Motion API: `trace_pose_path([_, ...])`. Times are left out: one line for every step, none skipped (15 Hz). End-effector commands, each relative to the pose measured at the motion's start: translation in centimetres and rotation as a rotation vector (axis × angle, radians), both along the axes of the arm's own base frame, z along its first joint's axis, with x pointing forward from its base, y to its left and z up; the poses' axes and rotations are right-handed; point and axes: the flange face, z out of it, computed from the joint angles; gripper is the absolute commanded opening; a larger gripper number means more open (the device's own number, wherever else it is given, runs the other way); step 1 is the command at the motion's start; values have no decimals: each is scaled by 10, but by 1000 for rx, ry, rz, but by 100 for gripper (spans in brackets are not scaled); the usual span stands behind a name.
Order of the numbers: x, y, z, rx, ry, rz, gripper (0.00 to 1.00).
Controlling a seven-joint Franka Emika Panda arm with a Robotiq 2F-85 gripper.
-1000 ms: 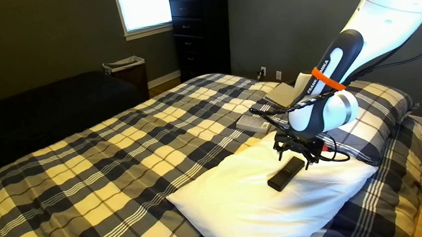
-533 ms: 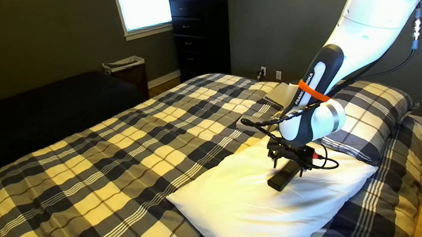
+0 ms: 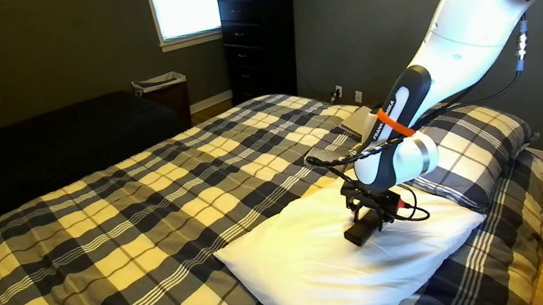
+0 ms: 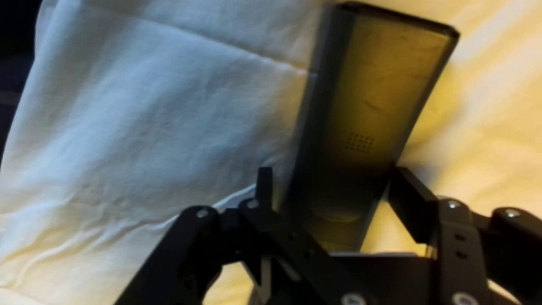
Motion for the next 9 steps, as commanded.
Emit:
trace_pose_path([1,-2,-1,-3,-5,-30,43])
trace_pose_path([1,-2,0,-3,-7,-34,34])
trace_pose_path([1,-3,1,-4,-8,-38,31])
trace_pose_path([1,-3,1,-6,-10,-41,31])
trace_pose_path([1,-3,1,-7,-10,-44,30])
trace_pose_path([0,-4,2,-7,-10,-46,29])
trace_pose_path([0,-4,2,-7,-9,-48,29])
trace_pose_path([0,-4,4,-7,-7,-49,29])
trace_pose_path([-1,-5,6,-6,-8,-49,29])
